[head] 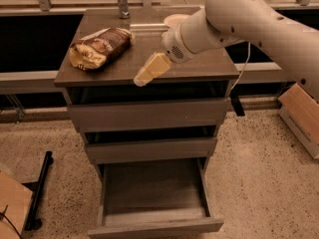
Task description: Place brown chip bag into bottom drawer
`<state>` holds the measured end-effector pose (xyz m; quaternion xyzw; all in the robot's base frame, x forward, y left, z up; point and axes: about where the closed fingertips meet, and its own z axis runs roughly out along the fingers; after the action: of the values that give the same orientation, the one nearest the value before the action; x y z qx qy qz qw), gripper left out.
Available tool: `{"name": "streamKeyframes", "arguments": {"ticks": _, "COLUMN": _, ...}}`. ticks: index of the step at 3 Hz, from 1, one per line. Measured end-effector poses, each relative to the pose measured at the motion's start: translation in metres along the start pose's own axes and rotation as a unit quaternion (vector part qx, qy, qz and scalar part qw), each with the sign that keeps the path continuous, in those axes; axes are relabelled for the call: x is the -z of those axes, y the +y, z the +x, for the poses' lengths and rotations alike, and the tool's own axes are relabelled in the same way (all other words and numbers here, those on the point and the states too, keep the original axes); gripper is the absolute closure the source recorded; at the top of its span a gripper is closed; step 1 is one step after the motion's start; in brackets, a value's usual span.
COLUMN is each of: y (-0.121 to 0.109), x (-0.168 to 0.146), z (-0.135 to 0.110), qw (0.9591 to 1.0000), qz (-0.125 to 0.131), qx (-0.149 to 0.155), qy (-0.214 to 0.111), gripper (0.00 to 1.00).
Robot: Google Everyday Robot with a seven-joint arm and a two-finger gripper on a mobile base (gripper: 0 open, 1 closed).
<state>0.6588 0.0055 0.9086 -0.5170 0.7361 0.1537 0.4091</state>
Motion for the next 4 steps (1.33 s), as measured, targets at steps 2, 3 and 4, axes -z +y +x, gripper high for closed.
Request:
{"name": "streamKeyframes", "arguments": {"ticks": 2, "y": -0.011, "x": -0.081, "z": -0.024, "qw": 0.9955, "qz": 0.038, "qx": -0.062, "qy": -0.059, "gripper": 0.0}}
{"name": "streamKeyframes", "arguments": {"ticks": 3, "y": -0.032, "x": -0.122, "z": -0.047, "qw": 0.9918, "qz": 0.058, "qx": -0.071, "qy": -0.089, "gripper": 0.0}}
{"name": "streamKeyframes", "arguments": {"ticks": 4, "y": -0.042, "x": -0.152, "z": -0.071, "qw": 0.9897, "qz": 0.052, "qx": -0.07, "qy": -0.113, "gripper": 0.0}}
